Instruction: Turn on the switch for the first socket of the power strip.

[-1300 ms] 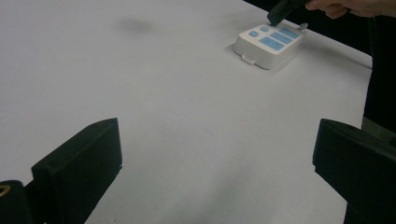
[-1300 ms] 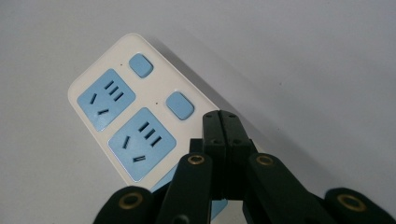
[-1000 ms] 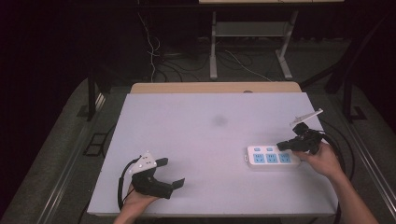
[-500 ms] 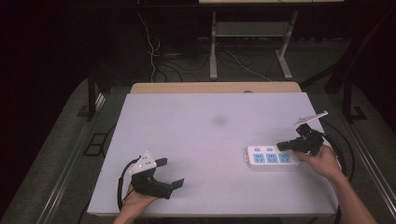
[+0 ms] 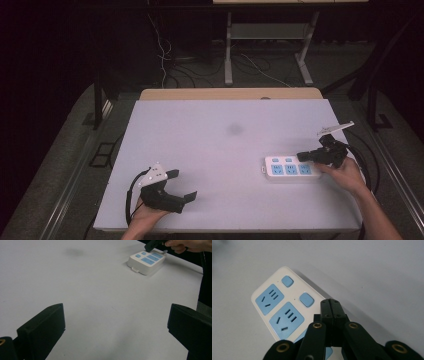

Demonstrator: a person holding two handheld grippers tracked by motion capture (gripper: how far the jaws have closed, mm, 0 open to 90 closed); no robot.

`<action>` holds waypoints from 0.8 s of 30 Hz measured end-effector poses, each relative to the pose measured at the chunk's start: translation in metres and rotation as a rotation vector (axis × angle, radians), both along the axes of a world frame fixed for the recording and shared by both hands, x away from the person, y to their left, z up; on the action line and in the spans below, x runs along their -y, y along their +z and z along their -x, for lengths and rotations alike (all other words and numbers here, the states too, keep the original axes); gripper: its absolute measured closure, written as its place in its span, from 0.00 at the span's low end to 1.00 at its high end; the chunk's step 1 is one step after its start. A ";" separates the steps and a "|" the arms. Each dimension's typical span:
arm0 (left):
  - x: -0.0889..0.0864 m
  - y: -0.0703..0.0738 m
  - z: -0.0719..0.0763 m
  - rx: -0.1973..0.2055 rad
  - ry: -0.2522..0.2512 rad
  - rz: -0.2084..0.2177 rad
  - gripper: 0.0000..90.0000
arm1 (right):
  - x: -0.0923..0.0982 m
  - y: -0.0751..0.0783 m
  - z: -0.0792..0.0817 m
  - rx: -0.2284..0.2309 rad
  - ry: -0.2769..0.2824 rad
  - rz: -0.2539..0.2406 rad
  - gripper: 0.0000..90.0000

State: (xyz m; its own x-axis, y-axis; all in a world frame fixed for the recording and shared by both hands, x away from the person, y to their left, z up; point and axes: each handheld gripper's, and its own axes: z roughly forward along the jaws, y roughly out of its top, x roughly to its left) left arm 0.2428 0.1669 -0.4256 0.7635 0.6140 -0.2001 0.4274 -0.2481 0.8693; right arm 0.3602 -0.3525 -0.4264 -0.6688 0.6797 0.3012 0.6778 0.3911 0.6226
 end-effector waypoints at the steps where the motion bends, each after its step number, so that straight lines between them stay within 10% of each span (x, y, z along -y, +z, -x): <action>1: 0.000 0.000 0.000 0.000 0.000 -0.001 0.00 | 0.000 0.000 0.000 0.000 0.000 0.000 1.00; 24: 0.000 0.000 0.000 -0.003 0.006 0.007 0.00 | 0.009 0.019 0.003 -0.005 -0.062 0.022 1.00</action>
State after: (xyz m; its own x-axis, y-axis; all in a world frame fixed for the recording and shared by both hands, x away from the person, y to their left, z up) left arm 0.2431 0.1674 -0.4256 0.7592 0.6172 -0.2066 0.4311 -0.2391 0.8700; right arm 0.3574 -0.3616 -0.4070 -0.6239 0.7261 0.2890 0.7043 0.3621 0.6106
